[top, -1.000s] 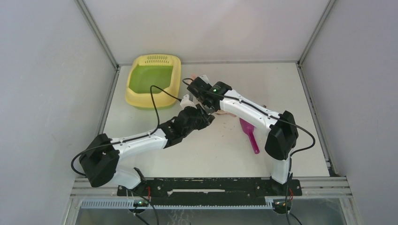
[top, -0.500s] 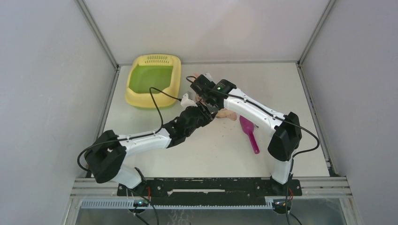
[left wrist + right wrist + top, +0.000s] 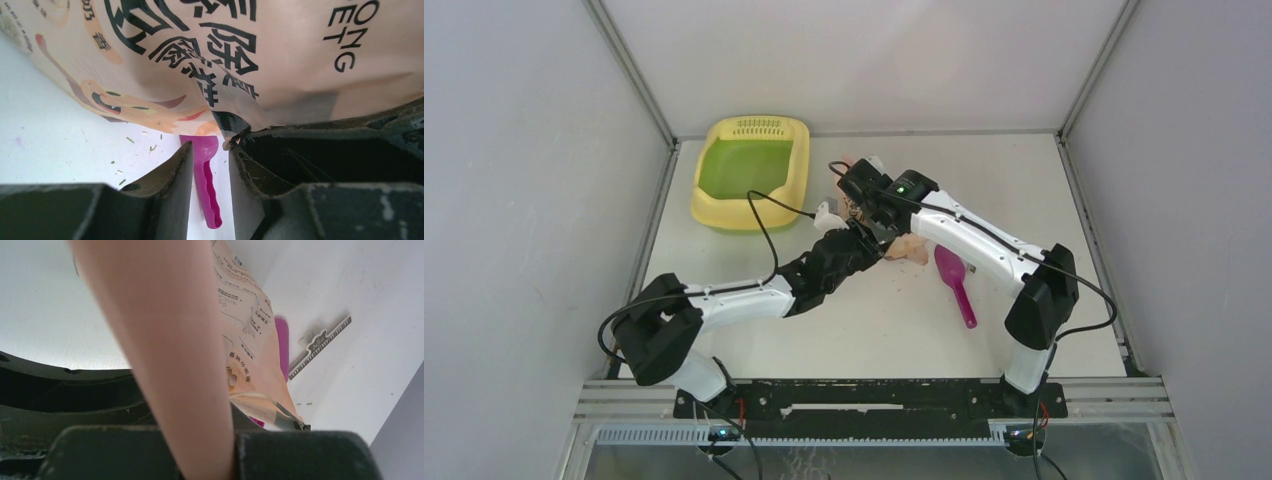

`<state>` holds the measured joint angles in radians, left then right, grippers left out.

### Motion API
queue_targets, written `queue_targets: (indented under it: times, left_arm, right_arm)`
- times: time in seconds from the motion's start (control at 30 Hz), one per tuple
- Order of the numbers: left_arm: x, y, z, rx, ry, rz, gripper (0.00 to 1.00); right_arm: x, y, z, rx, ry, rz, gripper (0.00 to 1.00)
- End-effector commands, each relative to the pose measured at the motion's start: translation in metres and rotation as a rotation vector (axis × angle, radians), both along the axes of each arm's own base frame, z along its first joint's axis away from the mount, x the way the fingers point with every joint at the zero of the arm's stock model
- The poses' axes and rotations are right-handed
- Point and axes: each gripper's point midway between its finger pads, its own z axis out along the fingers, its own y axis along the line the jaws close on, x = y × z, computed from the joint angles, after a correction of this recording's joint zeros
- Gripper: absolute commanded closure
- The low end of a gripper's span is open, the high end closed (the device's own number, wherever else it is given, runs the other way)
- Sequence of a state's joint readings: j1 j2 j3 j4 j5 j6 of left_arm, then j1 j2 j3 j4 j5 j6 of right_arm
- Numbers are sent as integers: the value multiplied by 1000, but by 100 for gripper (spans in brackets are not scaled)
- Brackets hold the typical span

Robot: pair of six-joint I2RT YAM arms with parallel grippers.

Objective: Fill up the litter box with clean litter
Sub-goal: Open the cat litter bag at the center of the board.

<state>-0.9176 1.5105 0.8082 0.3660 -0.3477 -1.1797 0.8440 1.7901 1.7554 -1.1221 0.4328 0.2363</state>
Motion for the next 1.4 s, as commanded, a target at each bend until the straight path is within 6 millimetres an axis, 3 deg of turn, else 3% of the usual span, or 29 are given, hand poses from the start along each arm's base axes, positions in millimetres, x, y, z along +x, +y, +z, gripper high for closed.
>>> queue_targets:
  times: [0.0, 0.57, 0.73, 1.03, 1.2, 1.37]
  left_arm:
    - [13, 2, 39, -97, -96, 60, 63]
    - [0, 16, 62, -88, -212, 41, 63]
    - [-1, 11, 77, -104, -262, 17, 62]
    - [3, -2, 77, -106, -282, -15, 61]
    - [3, -12, 78, -111, -295, -53, 69]
    - [2, -14, 75, -105, -291, -63, 79]
  right_arm:
    - [-3, 10, 31, 142, -65, -11, 100]
    - [-10, 16, 37, 121, -86, 61, 100]
    - [-12, 19, 35, 95, -101, 75, 100]
    - [-16, 9, 41, 85, -107, 67, 100]
    - [-16, 3, 45, 91, -116, 60, 100]
    - [-1, -8, 51, 7, -202, 63, 100]
